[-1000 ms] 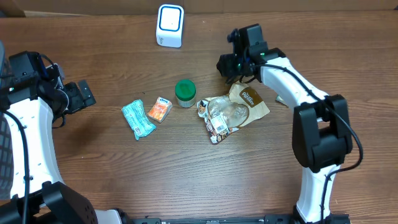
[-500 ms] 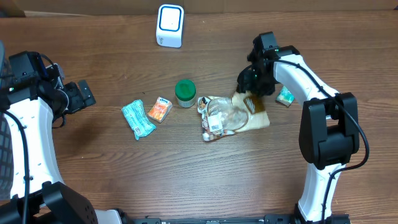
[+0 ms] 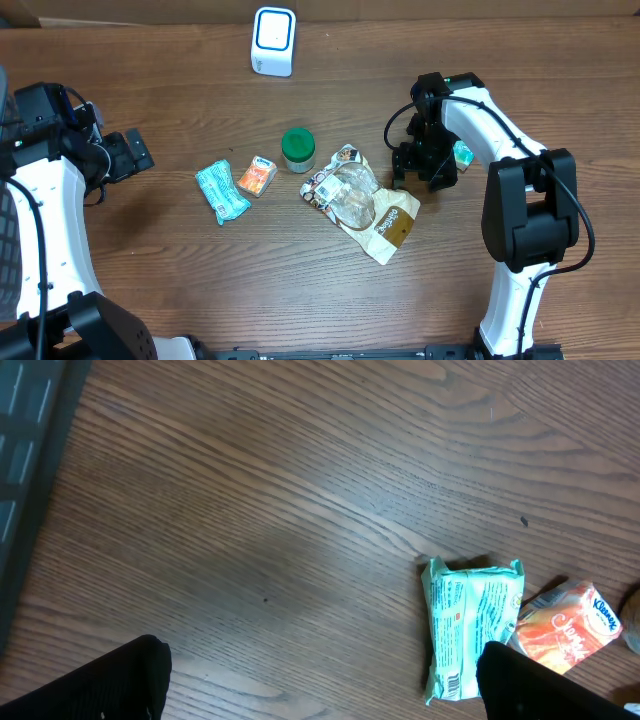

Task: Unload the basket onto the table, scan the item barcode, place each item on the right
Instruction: 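Move the right gripper left and grasp the PanTree bag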

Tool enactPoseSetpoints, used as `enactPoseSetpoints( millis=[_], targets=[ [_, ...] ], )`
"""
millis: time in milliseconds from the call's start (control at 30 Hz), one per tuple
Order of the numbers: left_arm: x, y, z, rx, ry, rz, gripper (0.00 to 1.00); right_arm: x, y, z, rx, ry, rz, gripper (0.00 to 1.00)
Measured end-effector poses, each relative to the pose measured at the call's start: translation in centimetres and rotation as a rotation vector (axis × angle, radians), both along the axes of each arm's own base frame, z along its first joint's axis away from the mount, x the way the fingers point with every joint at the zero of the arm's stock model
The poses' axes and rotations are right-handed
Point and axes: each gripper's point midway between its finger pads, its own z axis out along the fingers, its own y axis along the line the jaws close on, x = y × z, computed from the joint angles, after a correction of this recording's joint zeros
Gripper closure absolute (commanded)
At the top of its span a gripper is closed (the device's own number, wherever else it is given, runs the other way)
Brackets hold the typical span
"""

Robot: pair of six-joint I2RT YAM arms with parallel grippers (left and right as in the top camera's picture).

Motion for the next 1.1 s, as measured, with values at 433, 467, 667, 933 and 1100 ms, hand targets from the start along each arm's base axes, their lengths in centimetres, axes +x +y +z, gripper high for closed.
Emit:
enactPoseSetpoints(
  millis=[433, 467, 667, 933, 1100],
  targets=[
    [0.0, 0.0, 0.0, 0.0, 0.0, 0.0, 0.0, 3.4, 1.9, 7.7, 0.151, -0.269, 0.206, 0.2],
    [0.0, 0.0, 0.0, 0.0, -0.001, 0.0, 0.0, 3.1, 2.3, 10.0, 0.187, -0.325, 0.256, 0.19],
    [0.0, 0.0, 0.0, 0.0, 0.0, 0.0, 0.0, 3.5, 3.7, 11.5, 0.288, -0.456, 0.437, 0.16],
    [0.0, 0.0, 0.0, 0.0, -0.001, 0.0, 0.0, 1.0, 5.5, 1.7, 0.453, -0.382, 0.552, 0.16],
    [0.0, 0.0, 0.0, 0.0, -0.001, 0.0, 0.0, 0.1, 6.4, -0.1, 0.536, -0.351, 0.565, 0.18]
  ],
)
